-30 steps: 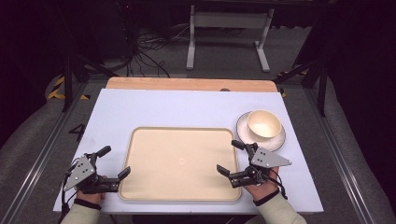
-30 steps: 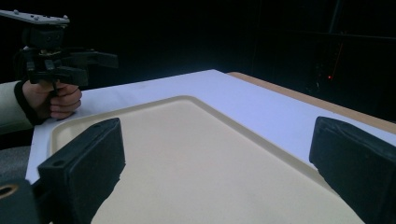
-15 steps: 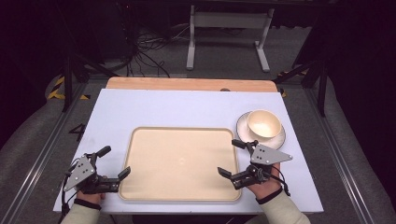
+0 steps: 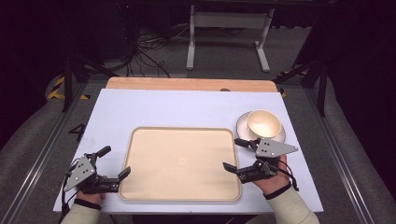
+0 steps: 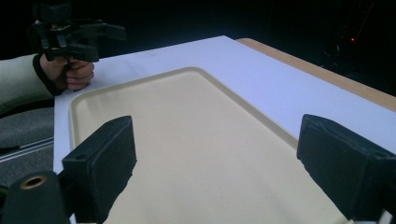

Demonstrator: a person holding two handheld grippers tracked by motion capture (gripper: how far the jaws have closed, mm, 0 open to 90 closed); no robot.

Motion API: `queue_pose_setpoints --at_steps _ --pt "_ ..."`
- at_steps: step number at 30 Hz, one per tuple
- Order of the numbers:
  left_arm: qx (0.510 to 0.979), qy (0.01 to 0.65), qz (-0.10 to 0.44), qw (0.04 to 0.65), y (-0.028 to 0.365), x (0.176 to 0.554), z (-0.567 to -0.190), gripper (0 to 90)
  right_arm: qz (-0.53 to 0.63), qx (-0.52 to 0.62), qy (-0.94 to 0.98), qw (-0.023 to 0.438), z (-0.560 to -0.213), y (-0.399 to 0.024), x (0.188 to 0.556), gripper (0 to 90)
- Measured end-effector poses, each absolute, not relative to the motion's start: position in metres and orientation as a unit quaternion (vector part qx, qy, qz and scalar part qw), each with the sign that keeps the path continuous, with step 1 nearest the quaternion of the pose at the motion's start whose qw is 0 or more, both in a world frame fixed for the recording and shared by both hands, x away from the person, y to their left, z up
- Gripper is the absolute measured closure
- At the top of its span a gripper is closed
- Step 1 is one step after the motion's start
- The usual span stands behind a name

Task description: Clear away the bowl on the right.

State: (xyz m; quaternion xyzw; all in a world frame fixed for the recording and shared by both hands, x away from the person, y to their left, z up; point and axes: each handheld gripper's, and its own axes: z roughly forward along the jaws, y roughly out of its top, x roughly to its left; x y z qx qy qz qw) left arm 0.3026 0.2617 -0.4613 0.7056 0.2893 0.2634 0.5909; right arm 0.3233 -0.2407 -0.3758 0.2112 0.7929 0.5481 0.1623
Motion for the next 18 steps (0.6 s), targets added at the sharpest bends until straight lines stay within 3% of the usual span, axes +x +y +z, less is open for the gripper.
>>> queue_pose_setpoints --at_steps 18 --pt "0.706 0.29 0.263 0.591 0.261 0.303 -0.461 0.2 0.43 0.248 0.852 0.165 -0.353 -0.267 0.349 13.4"
